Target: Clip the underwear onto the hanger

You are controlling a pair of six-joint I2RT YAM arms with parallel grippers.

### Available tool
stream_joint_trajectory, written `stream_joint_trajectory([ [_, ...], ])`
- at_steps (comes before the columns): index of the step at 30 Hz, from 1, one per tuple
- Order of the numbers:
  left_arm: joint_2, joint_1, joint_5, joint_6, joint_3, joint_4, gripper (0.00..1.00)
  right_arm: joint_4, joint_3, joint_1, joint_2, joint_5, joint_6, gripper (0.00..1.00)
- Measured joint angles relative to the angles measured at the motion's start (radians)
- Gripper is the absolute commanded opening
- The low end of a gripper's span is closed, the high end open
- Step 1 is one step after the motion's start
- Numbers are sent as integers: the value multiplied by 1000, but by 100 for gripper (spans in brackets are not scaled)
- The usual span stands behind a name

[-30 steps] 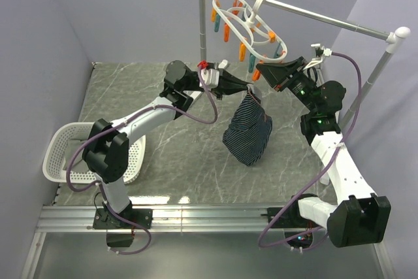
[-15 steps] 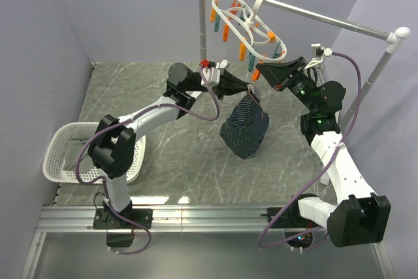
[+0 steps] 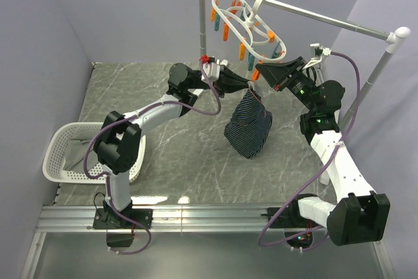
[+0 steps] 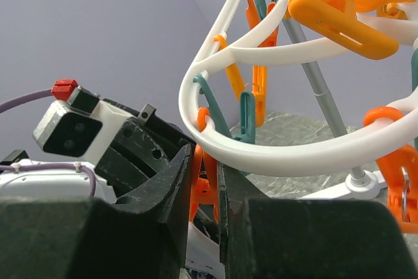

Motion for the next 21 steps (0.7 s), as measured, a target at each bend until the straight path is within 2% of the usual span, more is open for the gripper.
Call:
stream_joint_trajectory([
  [21, 19, 5, -3, -71, 27, 43, 0, 8, 0, 0, 3, -3, 19, 0],
])
